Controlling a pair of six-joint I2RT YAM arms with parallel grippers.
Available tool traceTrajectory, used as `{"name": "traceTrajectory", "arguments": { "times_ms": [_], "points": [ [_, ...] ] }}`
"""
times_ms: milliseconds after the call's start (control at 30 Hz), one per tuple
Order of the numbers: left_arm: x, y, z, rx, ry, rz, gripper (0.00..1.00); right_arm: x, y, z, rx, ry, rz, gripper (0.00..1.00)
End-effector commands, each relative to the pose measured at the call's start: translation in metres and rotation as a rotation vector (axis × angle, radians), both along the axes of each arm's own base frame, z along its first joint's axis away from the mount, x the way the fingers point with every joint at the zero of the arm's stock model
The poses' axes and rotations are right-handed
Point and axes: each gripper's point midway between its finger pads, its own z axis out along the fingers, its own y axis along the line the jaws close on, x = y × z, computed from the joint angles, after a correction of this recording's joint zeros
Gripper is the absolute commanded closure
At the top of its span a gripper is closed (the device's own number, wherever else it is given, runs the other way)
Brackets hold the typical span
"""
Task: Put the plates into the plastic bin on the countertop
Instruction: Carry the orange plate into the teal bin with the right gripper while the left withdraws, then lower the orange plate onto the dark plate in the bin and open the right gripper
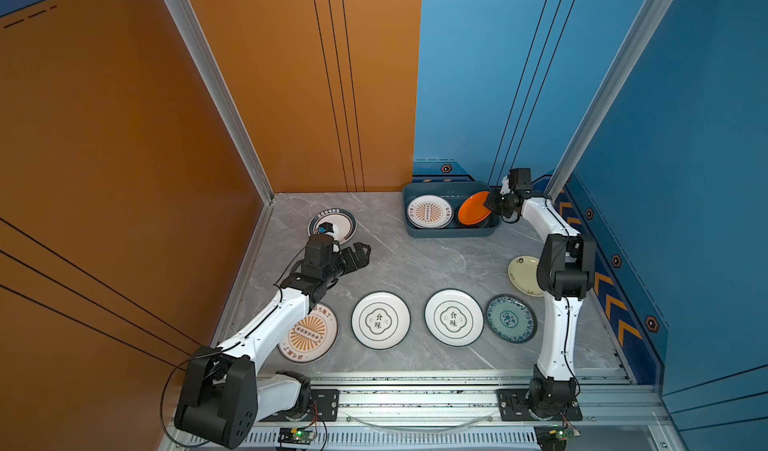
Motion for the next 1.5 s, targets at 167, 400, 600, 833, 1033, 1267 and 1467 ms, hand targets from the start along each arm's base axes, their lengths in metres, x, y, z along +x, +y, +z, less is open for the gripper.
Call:
{"name": "traceTrajectory", "arguments": {
  "times_ms": [167,400,600,833,1033,1267,1467],
  "points": [
    [-0.003,0.004,-0.014,0.01,0.031,-0.009,0.02,0.003,-0.007,-0.011,-0.013,0.024,-0.023,1.0],
    [0.001,0.002,-0.018,-0.003,0.042,-0.016,0.02,-0.001,-0.008,-0.022,-0.016,0.048,-0.021,0.95],
    [0.001,0.001,-0.019,-0.009,0.045,-0.016,0.02,-0.004,-0.012,-0.027,-0.018,0.061,-0.025,0.88],
    [0.001,-0.001,-0.021,-0.016,0.05,-0.016,0.02,-0.011,-0.016,-0.039,-0.018,0.091,-0.027,0.76],
    [0.001,-0.002,-0.02,-0.016,0.049,-0.019,0.02,-0.015,-0.021,-0.036,-0.023,0.09,-0.035,0.7],
    [0.0,-0.003,-0.021,-0.017,0.051,-0.022,0.02,-0.019,-0.024,-0.032,-0.028,0.089,-0.041,0.68],
    [-0.002,-0.004,-0.02,-0.017,0.049,-0.025,0.02,-0.024,-0.027,-0.033,-0.037,0.098,-0.051,0.66]
  ]
}}
